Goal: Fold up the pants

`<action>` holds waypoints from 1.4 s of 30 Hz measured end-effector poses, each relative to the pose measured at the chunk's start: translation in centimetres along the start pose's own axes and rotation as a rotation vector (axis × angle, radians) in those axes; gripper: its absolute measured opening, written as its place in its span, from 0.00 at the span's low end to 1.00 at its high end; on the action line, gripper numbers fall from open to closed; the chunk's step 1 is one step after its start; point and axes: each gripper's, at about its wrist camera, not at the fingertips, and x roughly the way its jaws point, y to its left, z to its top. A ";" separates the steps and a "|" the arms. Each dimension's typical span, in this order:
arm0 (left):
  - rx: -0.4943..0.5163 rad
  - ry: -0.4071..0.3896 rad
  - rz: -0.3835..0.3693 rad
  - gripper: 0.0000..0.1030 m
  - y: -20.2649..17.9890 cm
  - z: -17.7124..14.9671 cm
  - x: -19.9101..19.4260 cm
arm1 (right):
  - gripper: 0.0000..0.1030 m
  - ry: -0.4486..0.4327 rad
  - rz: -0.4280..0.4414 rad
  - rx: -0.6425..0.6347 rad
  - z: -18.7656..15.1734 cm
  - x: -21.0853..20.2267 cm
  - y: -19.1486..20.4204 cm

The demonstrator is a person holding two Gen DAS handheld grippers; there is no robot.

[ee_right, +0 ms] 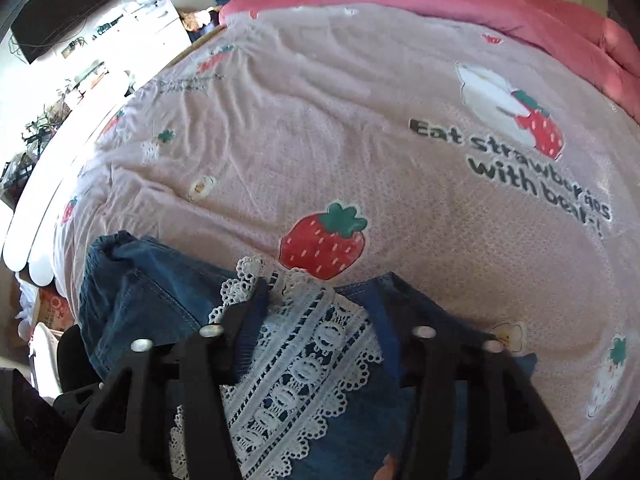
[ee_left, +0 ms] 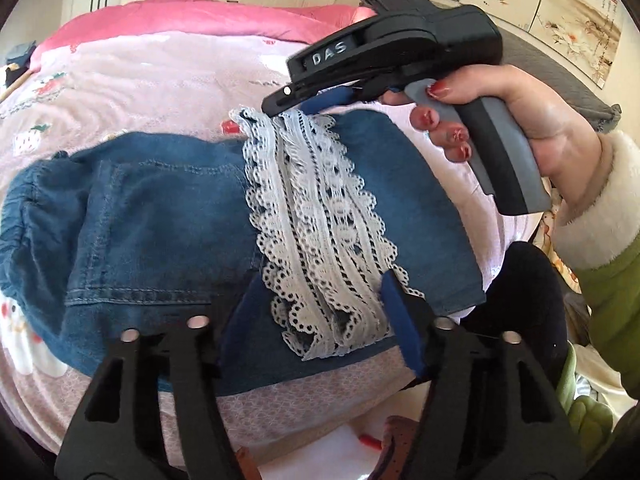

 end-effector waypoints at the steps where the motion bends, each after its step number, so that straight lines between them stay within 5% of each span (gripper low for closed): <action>1: 0.003 0.003 -0.001 0.39 0.0 -0.1 0.0 | 0.13 -0.012 -0.004 0.001 -0.1 -0.1 0.2; 4: 0.019 0.015 -0.001 0.24 -0.5 -0.3 0.4 | 0.13 -0.072 0.024 -0.007 0.2 -1.1 1.0; 8: 0.025 0.016 0.014 0.23 -0.7 -0.5 0.6 | 0.14 -0.065 0.021 -0.034 0.9 -0.1 2.0; 11: 0.015 0.025 0.011 0.23 -0.5 -0.5 0.7 | 0.24 -0.014 -0.021 -0.047 0.8 1.8 1.9; 17: 0.025 0.038 0.011 0.23 -1.0 -0.4 1.1 | 0.26 -0.167 0.078 -0.024 -0.9 -3.0 1.6; 23: 0.041 0.063 0.022 0.23 -1.6 -0.5 0.9 | 0.26 -0.075 0.049 -0.054 -2.1 -0.1 1.7; 33: 0.025 0.067 0.012 0.23 -1.7 -0.8 1.5 | 0.27 -0.071 0.011 -0.034 -0.1 3.9 1.8; 40: 0.005 0.042 -0.008 0.26 -0.9 -0.8 0.8 | 0.57 -0.254 0.075 0.009 -0.1 -3.3 0.8; 42: 0.003 0.024 0.000 0.36 -0.6 -0.6 0.0 | 0.64 -0.272 0.073 0.013 -0.7 -4.9 0.6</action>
